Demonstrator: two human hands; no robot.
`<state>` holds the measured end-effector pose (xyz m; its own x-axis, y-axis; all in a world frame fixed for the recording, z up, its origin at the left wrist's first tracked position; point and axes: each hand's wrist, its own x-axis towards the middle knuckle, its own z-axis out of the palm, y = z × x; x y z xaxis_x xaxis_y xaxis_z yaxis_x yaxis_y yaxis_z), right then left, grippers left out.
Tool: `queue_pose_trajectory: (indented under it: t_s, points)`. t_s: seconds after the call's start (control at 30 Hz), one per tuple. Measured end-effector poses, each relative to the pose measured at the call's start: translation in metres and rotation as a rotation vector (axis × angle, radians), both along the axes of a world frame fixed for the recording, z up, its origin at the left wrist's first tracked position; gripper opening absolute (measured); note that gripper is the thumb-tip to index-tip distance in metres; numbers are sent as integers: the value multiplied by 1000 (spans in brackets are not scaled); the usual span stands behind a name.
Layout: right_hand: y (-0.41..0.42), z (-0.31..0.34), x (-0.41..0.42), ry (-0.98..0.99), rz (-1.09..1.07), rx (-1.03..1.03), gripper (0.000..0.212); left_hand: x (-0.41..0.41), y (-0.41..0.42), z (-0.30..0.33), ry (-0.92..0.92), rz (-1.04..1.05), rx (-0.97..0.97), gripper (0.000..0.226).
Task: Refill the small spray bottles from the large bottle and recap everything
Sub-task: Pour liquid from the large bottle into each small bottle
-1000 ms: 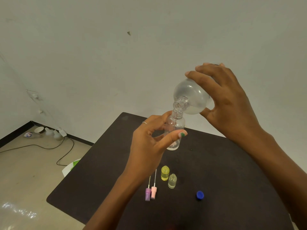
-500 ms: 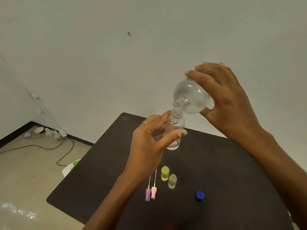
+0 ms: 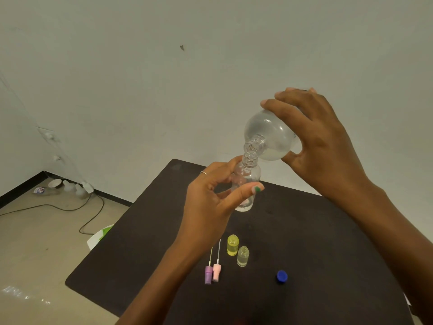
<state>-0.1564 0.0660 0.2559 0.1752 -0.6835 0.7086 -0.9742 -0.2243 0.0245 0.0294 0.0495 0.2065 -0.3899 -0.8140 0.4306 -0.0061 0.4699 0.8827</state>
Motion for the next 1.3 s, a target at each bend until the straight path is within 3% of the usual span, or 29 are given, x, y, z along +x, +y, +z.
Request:
queue_pose_trajectory:
  t_s: [1.3]
  points:
    - [0,-5,0,-31,8,0,69,0,1,-2,-12,3,3,40]
